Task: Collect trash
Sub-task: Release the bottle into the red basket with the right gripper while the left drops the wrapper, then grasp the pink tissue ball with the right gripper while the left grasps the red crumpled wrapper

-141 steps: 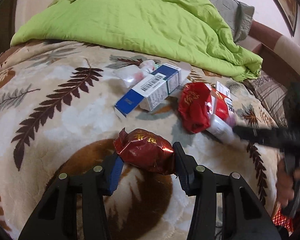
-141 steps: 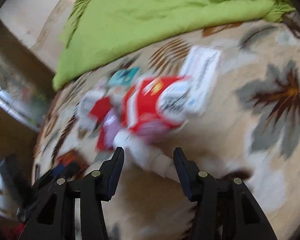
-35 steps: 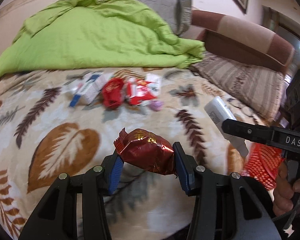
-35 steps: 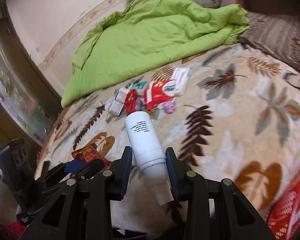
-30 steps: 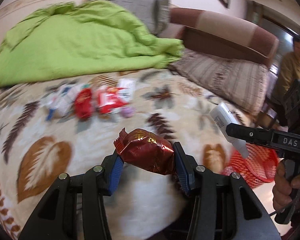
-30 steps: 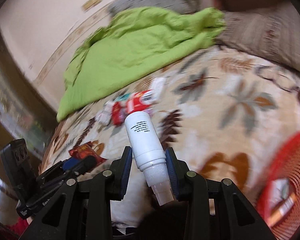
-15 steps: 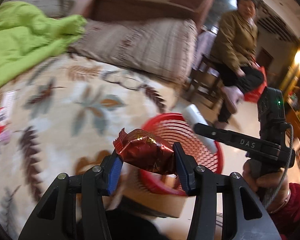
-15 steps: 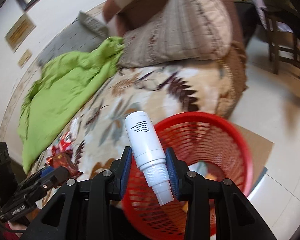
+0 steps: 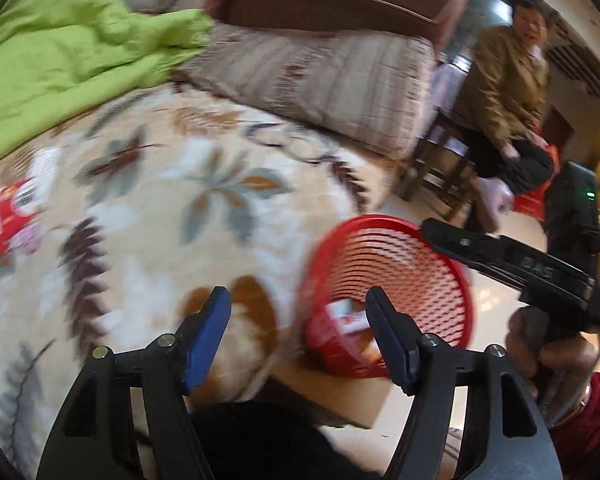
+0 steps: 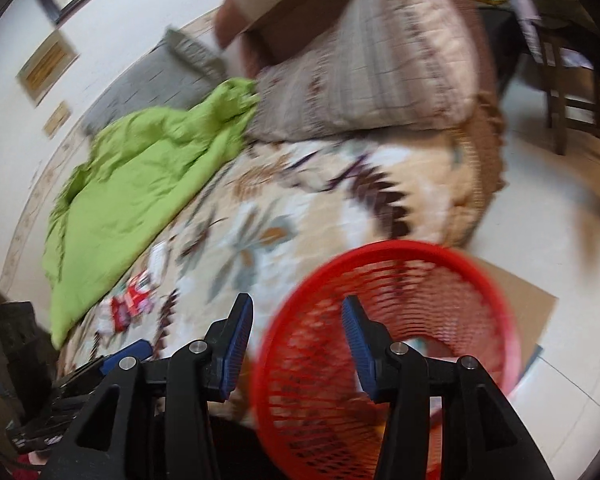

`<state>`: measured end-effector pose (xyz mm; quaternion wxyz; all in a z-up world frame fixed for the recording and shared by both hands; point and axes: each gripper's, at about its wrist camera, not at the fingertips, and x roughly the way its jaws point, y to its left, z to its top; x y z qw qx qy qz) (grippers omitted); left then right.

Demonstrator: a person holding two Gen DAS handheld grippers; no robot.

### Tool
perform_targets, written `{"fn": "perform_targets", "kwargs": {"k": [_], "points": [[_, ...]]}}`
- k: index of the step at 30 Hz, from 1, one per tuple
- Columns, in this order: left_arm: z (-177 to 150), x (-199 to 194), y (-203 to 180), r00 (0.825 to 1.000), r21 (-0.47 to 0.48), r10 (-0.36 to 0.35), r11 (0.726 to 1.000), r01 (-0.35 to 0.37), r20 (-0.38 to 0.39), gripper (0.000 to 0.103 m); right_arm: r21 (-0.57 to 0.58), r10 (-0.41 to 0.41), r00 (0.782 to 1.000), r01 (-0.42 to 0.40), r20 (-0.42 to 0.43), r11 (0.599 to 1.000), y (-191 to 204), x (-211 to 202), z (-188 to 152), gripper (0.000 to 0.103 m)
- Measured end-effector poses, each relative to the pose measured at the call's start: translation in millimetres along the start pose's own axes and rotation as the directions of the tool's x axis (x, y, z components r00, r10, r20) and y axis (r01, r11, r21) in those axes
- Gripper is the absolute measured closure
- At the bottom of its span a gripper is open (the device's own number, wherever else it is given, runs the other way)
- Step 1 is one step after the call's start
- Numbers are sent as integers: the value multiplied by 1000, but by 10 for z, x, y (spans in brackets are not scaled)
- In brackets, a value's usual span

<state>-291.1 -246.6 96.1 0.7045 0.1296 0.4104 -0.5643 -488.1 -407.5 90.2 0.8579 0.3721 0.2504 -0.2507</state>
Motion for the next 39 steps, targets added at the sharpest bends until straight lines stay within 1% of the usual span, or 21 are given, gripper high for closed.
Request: {"fn": "perform_targets", "kwargs": {"k": [3,5,9,11,12,13,15,16,19,21,24,26,28,29,31,32,33,34,35,37,39], "points": [[-85,-170,337,998,-70,54,996,-53,18,34,-56,61,997,-64,-47,996,312,180,-58,52],[-155,-323,591,995,-120,96,989,-91,37,34,-101,91,993,-99,-79,990,540,300,-97,52],[-299,-618,1067,980,-203,190,964,-173,67,34,-193,132,981,-158,-142,969,1019,568,-172,52],[-385,-771,1384,967,-264,246,939,-220,68,34,-231,144,975,-182,-170,956,1251,718,-190,52],[-413,-816,1486,963,-286,261,930,-232,69,34,-252,153,969,-199,-192,947,1394,828,-203,52],[-452,-889,1660,956,-324,284,913,-247,72,34,-271,158,964,-213,-212,939,1526,931,-221,52],[-515,-993,1918,949,-383,308,887,-259,71,34,-300,171,951,-246,-257,922,1795,1159,-275,52],[-549,-1067,2088,944,-418,323,869,-265,73,34,-316,172,943,-262,-285,912,1931,1296,-304,52],[-585,-1161,2443,933,-474,355,834,-283,66,34,-356,164,928,-285,-333,890,2279,1685,-340,52],[-579,-1164,2638,929,-494,365,820,-290,60,34,-370,150,921,-288,-359,883,2468,1966,-349,52],[-532,-1104,2821,932,-498,360,817,-289,50,34,-390,124,912,-286,-390,875,2706,2384,-351,52],[-480,-1048,2925,934,-499,354,818,-286,45,34,-425,87,920,-259,-383,867,2828,2623,-355,52],[-423,-1000,2982,935,-491,352,823,-286,46,34,-429,68,915,-251,-399,868,2888,2826,-362,52],[-389,-973,2997,936,-488,350,826,-283,49,34,-423,71,912,-255,-404,869,2904,2900,-371,52],[-289,-893,3043,935,-479,352,830,-286,53,34,-439,56,910,-252,-412,862,2954,3034,-403,53],[-245,-856,3066,933,-477,357,829,-291,52,34,-450,43,908,-246,-416,859,2975,3090,-423,59],[-197,-810,3096,931,-474,361,829,-296,50,34,-458,34,912,-236,-408,857,2970,3118,-440,63],[-137,-740,3136,930,-472,365,828,-303,42,34,-460,30,918,-226,-395,859,2951,3113,-439,73],[-97,-688,3168,929,-473,368,825,-308,35,34,-448,36,920,-224,-390,865,2907,3093,-434,79],[-23,-556,3234,928,-478,371,819,-317,21,34,-404,69,917,-240,-393,883,2827,3028,-402,79],[27,-439,3280,923,-480,385,809,-338,-1,34,-379,89,919,-245,-385,892,2747,2891,-384,79]]}}
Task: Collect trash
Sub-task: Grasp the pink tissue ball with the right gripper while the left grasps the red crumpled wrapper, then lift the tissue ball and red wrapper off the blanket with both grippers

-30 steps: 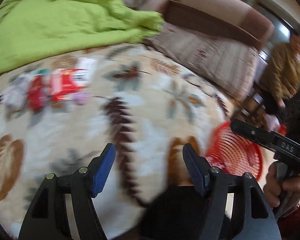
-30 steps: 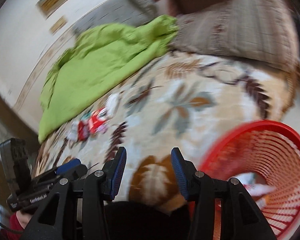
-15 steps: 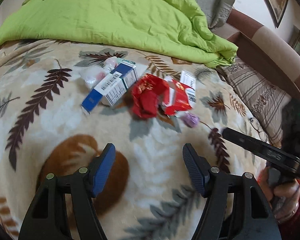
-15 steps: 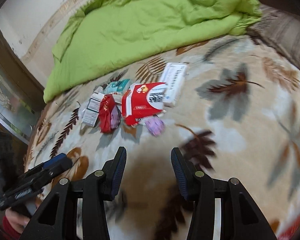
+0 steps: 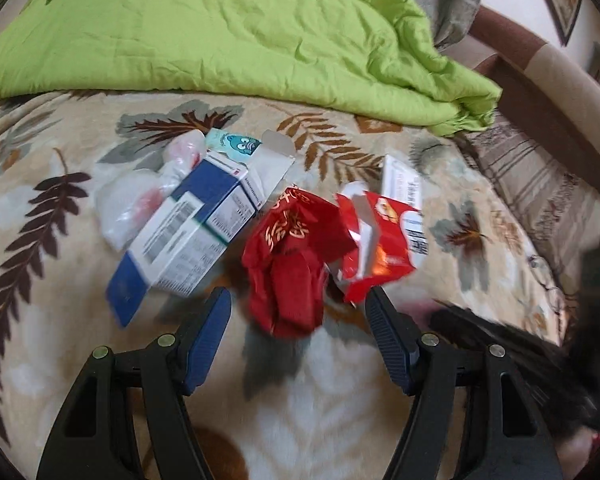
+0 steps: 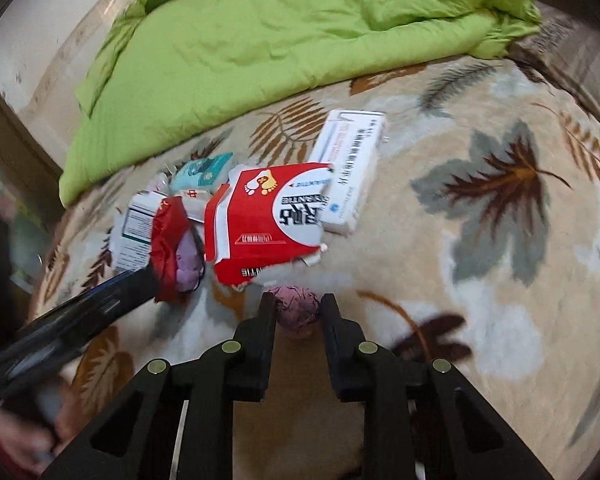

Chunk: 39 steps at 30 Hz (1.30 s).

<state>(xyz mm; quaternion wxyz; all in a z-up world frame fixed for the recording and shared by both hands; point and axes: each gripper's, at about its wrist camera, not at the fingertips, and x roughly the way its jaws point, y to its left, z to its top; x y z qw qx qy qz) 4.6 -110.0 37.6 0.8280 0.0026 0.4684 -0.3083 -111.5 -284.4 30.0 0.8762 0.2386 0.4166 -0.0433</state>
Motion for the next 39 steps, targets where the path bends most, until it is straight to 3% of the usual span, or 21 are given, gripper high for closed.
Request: {"fn": "perform_targets", "kwargs": {"k": [1,2,3,4,6,11,16,26,30,39], "points": [[26,81,-13,1000,-1,11,1000,-11,-5,35,10,9,1000,-9,7,1000,-14,-57,-24,79],[38,127,-26,1000,-2,13,1000,-13,-6,42,24,22,1000,-23,19,999,-38,-142,-73,79],[53,172,-34,1000,-3,13,1000,-13,-8,61,32,31,999,-32,26,999,-40,-195,-106,79],[62,234,-40,1000,0,11,1000,-11,-24,69,36,38,999,-39,32,999,-44,-252,-144,79],[30,218,-56,1000,9,22,1000,-21,-10,72,31,45,998,-46,48,998,-24,-357,-219,79],[-188,-20,-73,1000,26,5,1000,-5,7,74,10,55,993,-56,100,998,80,-580,-373,79],[-608,-459,-92,999,46,-12,999,11,37,74,-33,63,992,-60,106,998,254,-670,-555,79],[-1370,-1228,-113,984,73,70,994,-82,164,74,-190,62,984,-30,167,981,599,-907,-889,79],[-1475,-1244,-133,980,81,87,991,-103,179,74,-227,62,983,-22,173,974,683,-929,-951,79],[-1506,-1121,-116,977,83,116,988,-132,182,74,-197,53,989,-26,135,980,616,-835,-918,79]]}}
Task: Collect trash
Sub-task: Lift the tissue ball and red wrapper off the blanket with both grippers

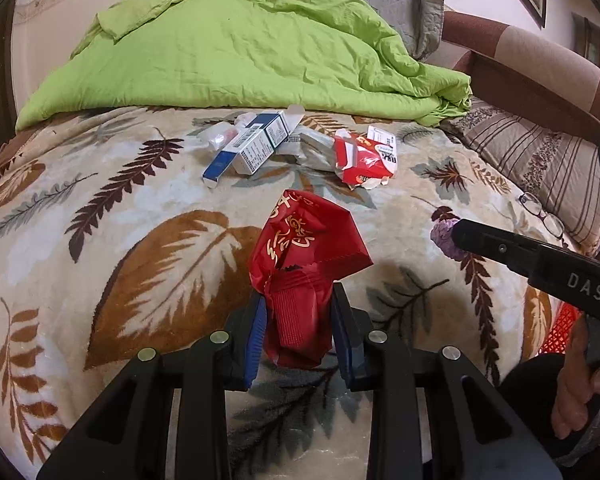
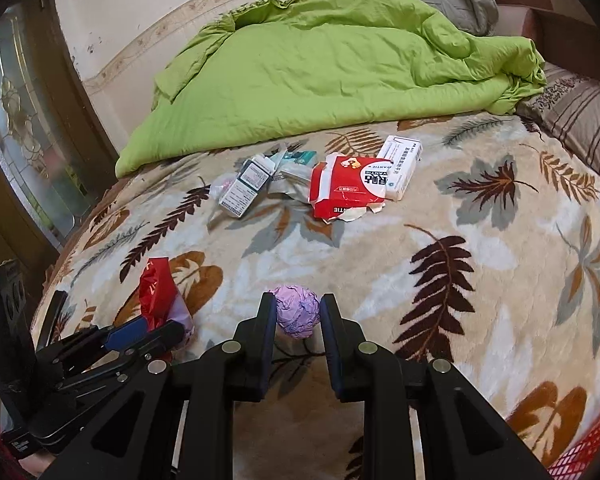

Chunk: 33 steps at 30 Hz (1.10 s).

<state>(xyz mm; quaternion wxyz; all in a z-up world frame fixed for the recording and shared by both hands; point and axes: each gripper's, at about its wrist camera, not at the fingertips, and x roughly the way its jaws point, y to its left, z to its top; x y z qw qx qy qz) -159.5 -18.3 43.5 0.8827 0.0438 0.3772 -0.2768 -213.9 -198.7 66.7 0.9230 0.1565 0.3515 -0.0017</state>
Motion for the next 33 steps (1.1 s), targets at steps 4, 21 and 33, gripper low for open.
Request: {"fn": "perform_targets", "kwargs": {"k": [4,21,33], "points": [[-5,37,20,1000,3,16,1000,-16,4,74,-26,-8,1000,8,-8,1000,59,26,-7,79],[-7,62,58,1000,-13,6,1000,-6,2,74,-23,-20,1000,20,-23,1000,40,57,-12,79],[-12,68,54,1000,-9,6,1000,-6,0,74,-22,-19,1000,19,-23,1000,36,55,-9,79]]}}
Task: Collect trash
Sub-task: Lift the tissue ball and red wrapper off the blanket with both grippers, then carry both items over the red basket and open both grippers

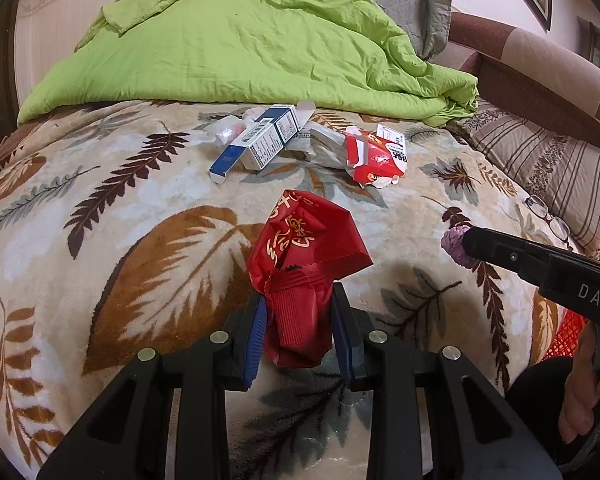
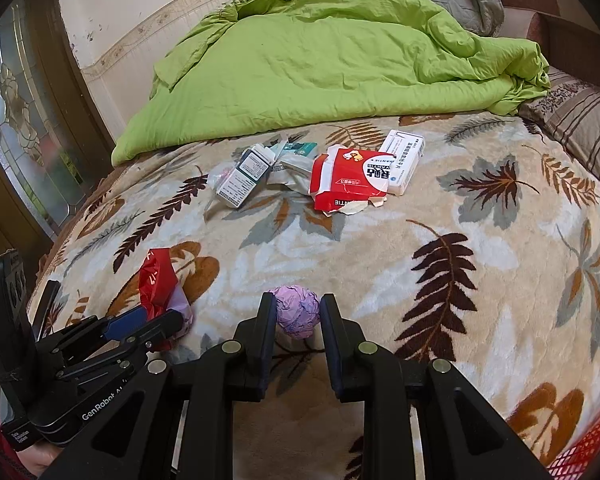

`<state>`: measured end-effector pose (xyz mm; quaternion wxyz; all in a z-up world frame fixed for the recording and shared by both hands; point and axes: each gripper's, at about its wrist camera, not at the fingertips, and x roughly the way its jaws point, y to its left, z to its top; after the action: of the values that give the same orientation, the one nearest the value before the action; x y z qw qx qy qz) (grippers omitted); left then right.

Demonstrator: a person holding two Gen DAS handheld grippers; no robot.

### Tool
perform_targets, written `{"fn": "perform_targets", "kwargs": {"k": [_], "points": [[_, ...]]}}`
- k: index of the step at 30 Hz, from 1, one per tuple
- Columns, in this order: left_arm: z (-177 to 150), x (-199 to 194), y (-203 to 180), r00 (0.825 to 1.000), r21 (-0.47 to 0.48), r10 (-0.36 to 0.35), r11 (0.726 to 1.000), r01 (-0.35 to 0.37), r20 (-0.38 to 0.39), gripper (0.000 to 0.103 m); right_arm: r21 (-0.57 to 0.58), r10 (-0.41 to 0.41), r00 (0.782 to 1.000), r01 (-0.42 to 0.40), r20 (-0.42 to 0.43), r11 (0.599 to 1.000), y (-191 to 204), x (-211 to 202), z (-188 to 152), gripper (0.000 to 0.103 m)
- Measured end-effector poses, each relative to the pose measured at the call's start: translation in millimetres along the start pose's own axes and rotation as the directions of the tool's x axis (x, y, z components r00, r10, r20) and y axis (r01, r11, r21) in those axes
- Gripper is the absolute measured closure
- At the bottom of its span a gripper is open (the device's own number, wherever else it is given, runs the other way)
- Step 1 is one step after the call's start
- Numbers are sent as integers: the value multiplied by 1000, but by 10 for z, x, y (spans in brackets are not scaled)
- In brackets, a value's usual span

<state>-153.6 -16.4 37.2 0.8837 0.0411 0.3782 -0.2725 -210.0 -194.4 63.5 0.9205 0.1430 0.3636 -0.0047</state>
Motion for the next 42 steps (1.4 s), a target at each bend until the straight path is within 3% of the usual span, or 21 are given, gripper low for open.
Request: {"fn": "perform_targets", "kwargs": {"k": [42], "points": [[-16,-27,-55,1000,6,2,1000,-2,3,74,32,-6,1000,6,12,999,-82,-58,4,79]]}}
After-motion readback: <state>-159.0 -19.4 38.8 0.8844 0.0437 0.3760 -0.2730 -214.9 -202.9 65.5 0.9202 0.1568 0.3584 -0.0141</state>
